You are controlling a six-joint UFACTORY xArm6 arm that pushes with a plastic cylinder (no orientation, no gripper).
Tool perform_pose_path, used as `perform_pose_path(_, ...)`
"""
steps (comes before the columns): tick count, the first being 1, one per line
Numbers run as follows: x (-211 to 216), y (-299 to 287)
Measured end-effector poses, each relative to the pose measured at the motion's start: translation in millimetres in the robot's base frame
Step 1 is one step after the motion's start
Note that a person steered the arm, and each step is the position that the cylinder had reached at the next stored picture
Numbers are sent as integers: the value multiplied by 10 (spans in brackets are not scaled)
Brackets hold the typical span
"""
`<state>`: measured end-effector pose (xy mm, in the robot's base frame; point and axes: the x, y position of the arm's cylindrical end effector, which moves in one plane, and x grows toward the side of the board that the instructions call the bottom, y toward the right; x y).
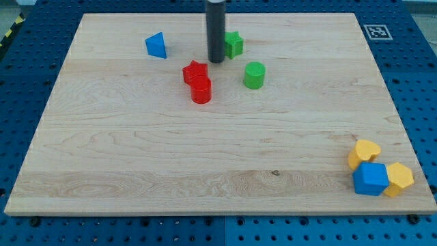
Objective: Move the green star diagonally to the top left of the green circle
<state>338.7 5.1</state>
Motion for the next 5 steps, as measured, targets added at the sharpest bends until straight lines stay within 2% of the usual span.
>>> perform_pose_path(2,33,454)
perform_pose_path(4,-574,767)
perform_pose_path(5,-574,767)
